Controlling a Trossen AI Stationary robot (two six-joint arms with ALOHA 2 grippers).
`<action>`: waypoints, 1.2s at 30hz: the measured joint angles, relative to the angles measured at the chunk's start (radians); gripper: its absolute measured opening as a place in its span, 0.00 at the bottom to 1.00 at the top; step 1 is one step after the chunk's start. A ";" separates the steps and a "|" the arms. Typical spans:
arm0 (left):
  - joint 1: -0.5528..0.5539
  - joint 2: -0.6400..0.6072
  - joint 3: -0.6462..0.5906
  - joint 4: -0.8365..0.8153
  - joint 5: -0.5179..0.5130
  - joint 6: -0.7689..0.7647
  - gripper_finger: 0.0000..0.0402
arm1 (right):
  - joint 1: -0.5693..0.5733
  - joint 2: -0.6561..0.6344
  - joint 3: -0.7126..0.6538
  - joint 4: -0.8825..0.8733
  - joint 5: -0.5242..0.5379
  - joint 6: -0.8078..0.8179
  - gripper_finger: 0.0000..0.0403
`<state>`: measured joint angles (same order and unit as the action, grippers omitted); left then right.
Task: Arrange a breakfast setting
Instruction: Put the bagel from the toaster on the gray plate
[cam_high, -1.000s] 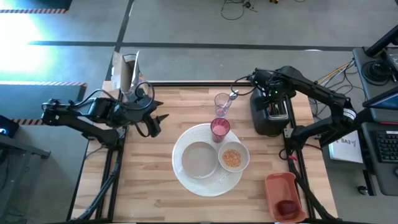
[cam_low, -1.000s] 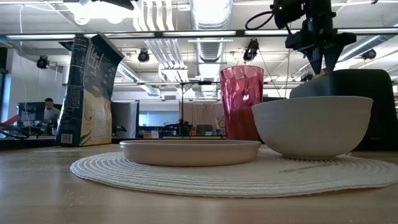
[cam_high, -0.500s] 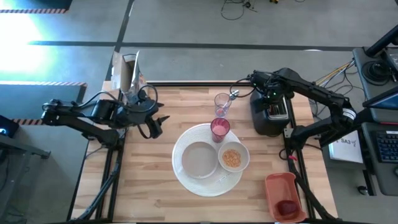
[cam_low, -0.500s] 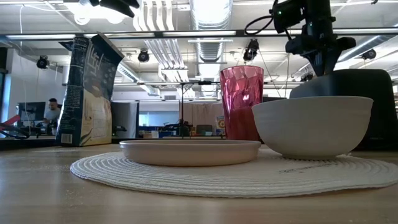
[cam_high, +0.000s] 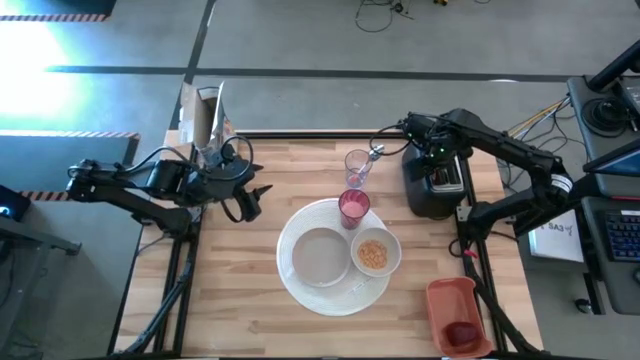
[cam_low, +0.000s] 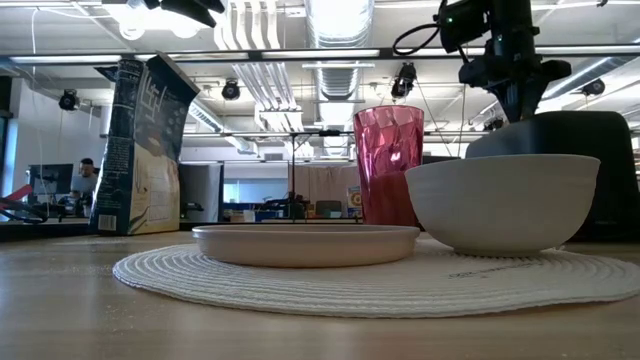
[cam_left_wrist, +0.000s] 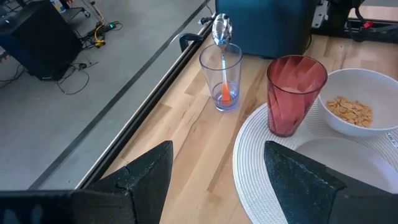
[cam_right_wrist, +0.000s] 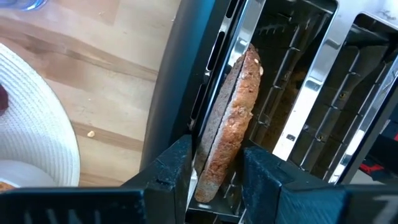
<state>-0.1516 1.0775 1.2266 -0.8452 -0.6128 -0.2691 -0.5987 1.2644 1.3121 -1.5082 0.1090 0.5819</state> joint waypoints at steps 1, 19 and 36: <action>0.000 0.000 0.000 0.000 0.000 0.000 0.59 | 0.000 0.000 0.000 0.000 -0.001 0.000 0.27; 0.000 0.000 0.001 0.000 -0.001 0.000 0.59 | -0.001 -0.003 0.001 0.044 -0.087 -0.030 0.33; 0.000 0.000 0.001 0.000 -0.001 -0.001 0.59 | -0.006 -0.007 0.002 0.079 -0.117 -0.085 0.33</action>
<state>-0.1516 1.0775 1.2278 -0.8455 -0.6136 -0.2699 -0.6048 1.2572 1.3141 -1.4293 -0.0082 0.4969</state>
